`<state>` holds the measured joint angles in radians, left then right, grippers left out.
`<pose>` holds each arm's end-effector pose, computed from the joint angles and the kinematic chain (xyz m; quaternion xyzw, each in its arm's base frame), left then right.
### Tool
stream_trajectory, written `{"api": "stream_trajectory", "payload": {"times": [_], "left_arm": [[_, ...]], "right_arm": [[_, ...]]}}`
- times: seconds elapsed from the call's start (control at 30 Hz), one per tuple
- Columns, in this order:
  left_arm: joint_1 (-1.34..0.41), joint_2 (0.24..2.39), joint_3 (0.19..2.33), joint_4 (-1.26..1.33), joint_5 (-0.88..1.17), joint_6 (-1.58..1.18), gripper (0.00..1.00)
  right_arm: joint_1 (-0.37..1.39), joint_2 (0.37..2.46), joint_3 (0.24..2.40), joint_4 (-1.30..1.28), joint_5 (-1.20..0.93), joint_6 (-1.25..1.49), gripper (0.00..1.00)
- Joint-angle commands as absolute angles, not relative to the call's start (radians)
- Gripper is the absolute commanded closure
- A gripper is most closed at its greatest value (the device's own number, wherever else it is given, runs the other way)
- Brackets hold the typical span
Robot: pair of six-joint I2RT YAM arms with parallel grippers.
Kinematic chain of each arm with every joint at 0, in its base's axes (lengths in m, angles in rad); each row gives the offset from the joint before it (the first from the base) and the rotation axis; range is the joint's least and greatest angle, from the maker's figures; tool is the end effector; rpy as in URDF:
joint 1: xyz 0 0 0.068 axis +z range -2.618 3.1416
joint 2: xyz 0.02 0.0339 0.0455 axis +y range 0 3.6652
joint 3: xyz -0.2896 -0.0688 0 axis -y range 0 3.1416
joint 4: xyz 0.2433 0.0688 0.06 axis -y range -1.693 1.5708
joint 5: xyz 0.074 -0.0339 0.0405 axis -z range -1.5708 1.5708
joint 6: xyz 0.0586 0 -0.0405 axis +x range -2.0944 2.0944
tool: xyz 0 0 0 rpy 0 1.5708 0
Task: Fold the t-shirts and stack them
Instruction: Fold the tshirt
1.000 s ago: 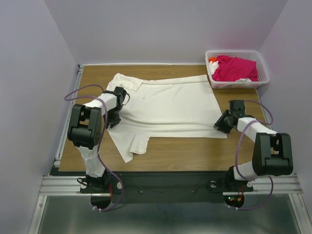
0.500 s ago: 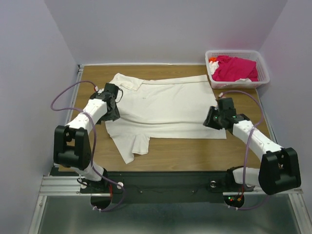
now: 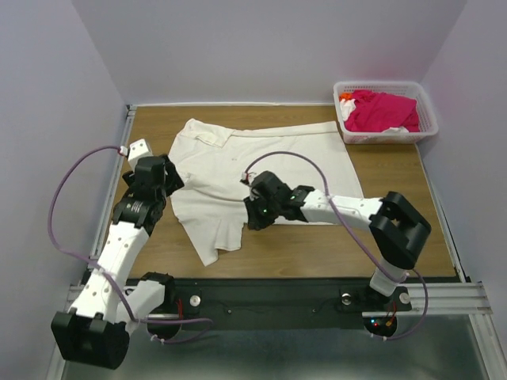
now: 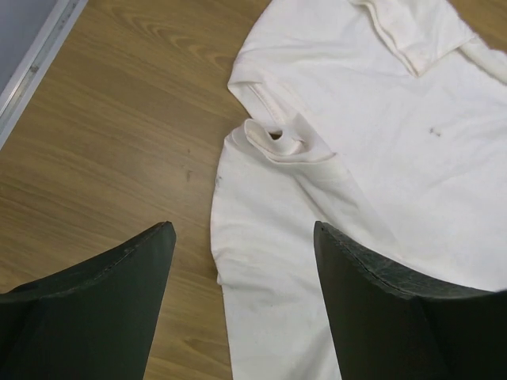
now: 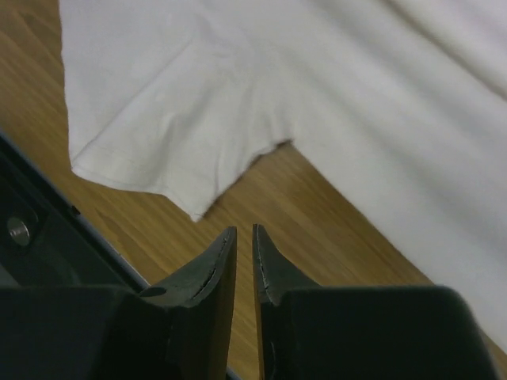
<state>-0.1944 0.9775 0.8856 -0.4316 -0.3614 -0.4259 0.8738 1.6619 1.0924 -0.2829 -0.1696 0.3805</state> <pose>0.2173 -0.0217 0.3266 -0.1877 0.8358 -0.0019 0.5159 0.2301 0.2903 0.2220 -0.2566 0.8973 0.2697 0.2371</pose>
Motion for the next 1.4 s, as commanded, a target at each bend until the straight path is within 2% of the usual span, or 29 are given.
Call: {"api": "stream_trajectory", "payload": {"times": [0.0,0.23,0.4,0.63,0.77,1.1,1.37], "left_arm": [[-0.189,0.852,0.798,-0.259,-0.388,-0.394,0.17],[-0.187,0.709,0.689,-0.204,-0.394,-0.33,0.17],[-0.187,0.644,0.635,-0.163,-0.364,-0.359,0.17],[-0.187,0.637,0.63,-0.146,-0.359,-0.339,0.18],[-0.187,0.634,0.629,-0.137,-0.362,-0.333,0.18],[-0.198,0.637,0.632,-0.138,-0.377,-0.331,0.18],[-0.204,0.632,0.634,-0.138,-0.387,-0.333,0.18]], "right_arm": [[0.949,1.753,1.187,-0.222,-0.187,0.374,0.81],[1.04,1.897,1.27,-0.221,-0.201,0.359,0.82],[1.057,1.944,1.252,-0.221,-0.187,0.377,0.81],[1.057,1.876,1.135,-0.271,-0.153,0.387,0.81],[1.068,1.838,1.144,-0.359,-0.147,0.365,0.81],[1.121,1.844,1.423,-0.443,-0.136,0.31,0.78],[1.14,1.998,1.523,-0.442,-0.173,0.275,0.78]]}}
